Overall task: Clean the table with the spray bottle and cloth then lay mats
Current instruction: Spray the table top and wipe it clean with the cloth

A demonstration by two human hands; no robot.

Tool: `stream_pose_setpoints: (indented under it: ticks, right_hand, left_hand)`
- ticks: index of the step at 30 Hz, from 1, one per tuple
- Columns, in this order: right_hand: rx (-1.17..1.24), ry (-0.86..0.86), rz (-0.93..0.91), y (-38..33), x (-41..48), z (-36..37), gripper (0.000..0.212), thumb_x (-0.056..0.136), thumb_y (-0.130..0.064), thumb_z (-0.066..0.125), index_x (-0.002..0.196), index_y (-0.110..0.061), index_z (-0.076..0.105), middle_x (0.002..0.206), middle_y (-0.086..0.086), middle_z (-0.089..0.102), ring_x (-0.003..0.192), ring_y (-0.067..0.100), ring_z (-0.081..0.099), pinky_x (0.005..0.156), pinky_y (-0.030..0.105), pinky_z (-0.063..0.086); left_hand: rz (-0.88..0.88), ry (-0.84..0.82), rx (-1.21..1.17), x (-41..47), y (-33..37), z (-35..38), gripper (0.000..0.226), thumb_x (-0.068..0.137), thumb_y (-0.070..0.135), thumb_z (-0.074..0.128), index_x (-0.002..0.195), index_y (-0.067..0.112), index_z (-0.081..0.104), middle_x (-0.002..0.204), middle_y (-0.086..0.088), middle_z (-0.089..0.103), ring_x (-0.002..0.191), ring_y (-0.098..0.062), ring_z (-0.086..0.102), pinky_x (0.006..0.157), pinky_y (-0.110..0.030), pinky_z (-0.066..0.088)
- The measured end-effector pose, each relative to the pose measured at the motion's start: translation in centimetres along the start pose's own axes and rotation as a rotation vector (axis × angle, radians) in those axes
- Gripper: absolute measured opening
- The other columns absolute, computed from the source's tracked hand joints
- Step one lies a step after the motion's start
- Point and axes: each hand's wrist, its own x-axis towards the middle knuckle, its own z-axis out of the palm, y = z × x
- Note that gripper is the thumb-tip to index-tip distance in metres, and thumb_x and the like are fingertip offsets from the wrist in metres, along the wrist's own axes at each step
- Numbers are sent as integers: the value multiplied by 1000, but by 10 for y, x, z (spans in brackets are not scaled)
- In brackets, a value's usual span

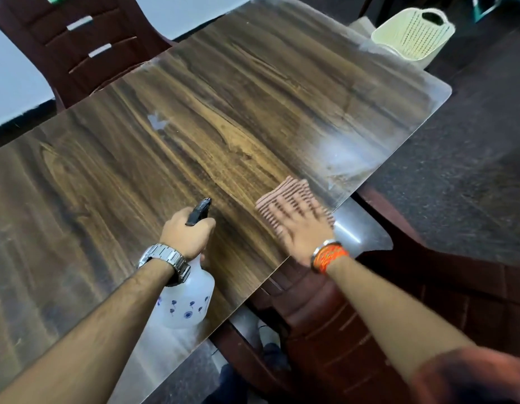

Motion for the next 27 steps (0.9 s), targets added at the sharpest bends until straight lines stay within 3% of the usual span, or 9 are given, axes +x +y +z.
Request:
stream_pose_setpoints:
  ticks: [4, 7, 10, 12, 15, 20, 25, 27]
  right_hand:
    - [31, -16, 357, 98, 44, -26, 55, 98, -48, 13, 151, -40, -2, 161, -10, -3, 148, 26, 0, 118, 51, -5]
    - [127, -80, 510, 136, 61, -41, 55, 100, -47, 15, 152, -39, -2, 161, -11, -7, 148, 26, -6, 117, 51, -5]
    - [132, -30, 569, 123, 67, -39, 56, 100, -45, 17, 152, -36, 0, 162, -9, -6, 148, 30, -6, 116, 55, -7]
    - [85, -18, 501, 101, 68, -36, 57, 99, -45, 17, 152, -36, -1, 162, -8, -6, 147, 31, -5, 116, 56, -6]
    - [38, -5, 342, 47, 61, -25, 58, 98, -46, 18, 153, -36, 2, 162, -8, 1, 148, 31, -1, 116, 55, -6]
    - [76, -6, 111, -60, 58, -7, 61, 90, -47, 21, 150, -34, 26, 157, -5, 26, 145, 35, 17, 115, 58, 2]
    - [73, -2, 17, -114, 80, -2, 60, 93, -47, 19, 151, -35, 18, 160, -6, 18, 147, 32, 6, 114, 55, -9]
    - [72, 8, 32, -123, 87, 0, 61, 92, -47, 16, 151, -34, 19, 160, -6, 18, 147, 33, 7, 114, 56, -7]
  left_hand:
    - [-1, 3, -10, 3, -1, 1, 24, 79, 26, 58, 87, 3, 60, 61, -5, 63, 52, -28, 62, 58, -38, 51]
    - [-1, 15, -27, 5, -6, -1, 22, 80, 24, 58, 87, 2, 58, 58, -6, 62, 47, -27, 61, 56, -37, 49]
    - [-3, 35, -1, 6, -9, -2, 30, 78, 29, 56, 89, 1, 59, 64, -9, 64, 56, -29, 60, 56, -35, 42]
    - [-15, 31, -28, 9, -12, -3, 38, 68, 36, 53, 87, 3, 59, 65, -13, 68, 61, -35, 64, 63, -43, 50]
    - [-30, 12, -64, 12, -15, -3, 36, 67, 34, 53, 86, 4, 58, 58, -12, 67, 52, -34, 67, 65, -45, 56]
    - [-55, 14, -139, 19, -16, -7, 22, 80, 22, 56, 88, 2, 58, 58, -12, 64, 40, -26, 61, 47, -29, 50]
    - [-64, 115, -223, 46, -13, -41, 21, 80, 20, 57, 80, 0, 60, 63, -17, 67, 41, -24, 61, 35, -19, 42]
    - [-49, 162, -261, 67, -8, -63, 17, 78, 20, 57, 74, 4, 59, 61, -13, 64, 46, -30, 66, 36, -22, 45]
